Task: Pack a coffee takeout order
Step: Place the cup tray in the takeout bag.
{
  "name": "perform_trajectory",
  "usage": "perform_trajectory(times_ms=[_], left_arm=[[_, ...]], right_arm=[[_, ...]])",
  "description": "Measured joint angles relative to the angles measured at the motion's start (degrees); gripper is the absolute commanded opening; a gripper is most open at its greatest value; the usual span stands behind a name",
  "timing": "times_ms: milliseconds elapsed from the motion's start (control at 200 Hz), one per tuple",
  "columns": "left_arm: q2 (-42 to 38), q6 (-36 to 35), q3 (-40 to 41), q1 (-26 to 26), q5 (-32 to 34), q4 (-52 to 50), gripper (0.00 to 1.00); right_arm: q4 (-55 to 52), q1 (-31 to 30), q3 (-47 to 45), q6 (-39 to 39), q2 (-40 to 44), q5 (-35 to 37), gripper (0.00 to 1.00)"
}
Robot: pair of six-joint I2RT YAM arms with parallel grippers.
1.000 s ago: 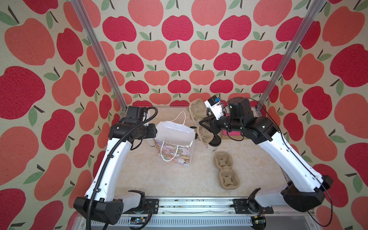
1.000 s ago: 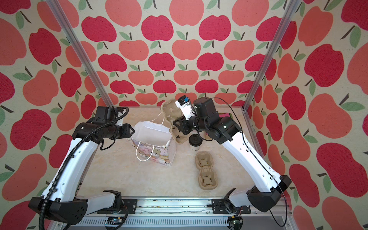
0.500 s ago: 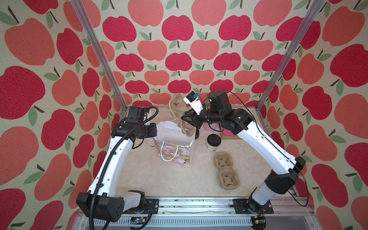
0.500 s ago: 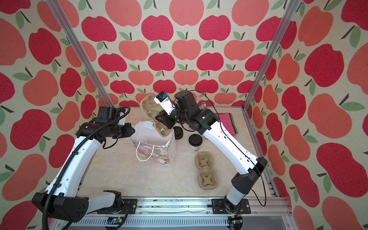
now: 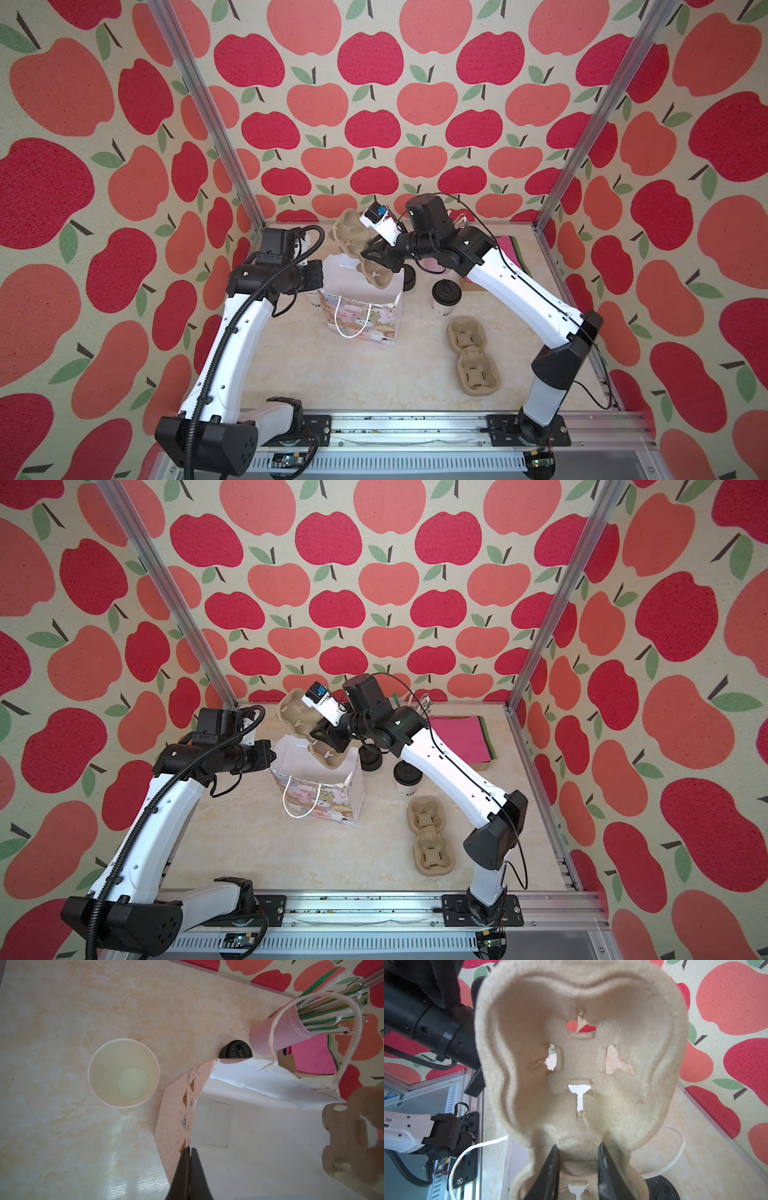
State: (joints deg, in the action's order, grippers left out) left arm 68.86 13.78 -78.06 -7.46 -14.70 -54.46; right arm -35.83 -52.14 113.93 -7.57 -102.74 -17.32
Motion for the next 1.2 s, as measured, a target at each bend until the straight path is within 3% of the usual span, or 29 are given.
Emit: perform_trajectory(times_ms=[615, 1201], left_arm=[[-2.93, 1.18, 1.36, 2.21, -2.75, 1.07, 0.0], [-3.04, 0.2, -1.18, 2.34, -2.16, -5.81, 0.0]], right_arm=[[-3.96, -2.99, -8.09, -6.95, 1.16, 4.9, 0.28], [-17.53, -10.51, -2.56, -8.87, -0.11, 13.29, 0.28]])
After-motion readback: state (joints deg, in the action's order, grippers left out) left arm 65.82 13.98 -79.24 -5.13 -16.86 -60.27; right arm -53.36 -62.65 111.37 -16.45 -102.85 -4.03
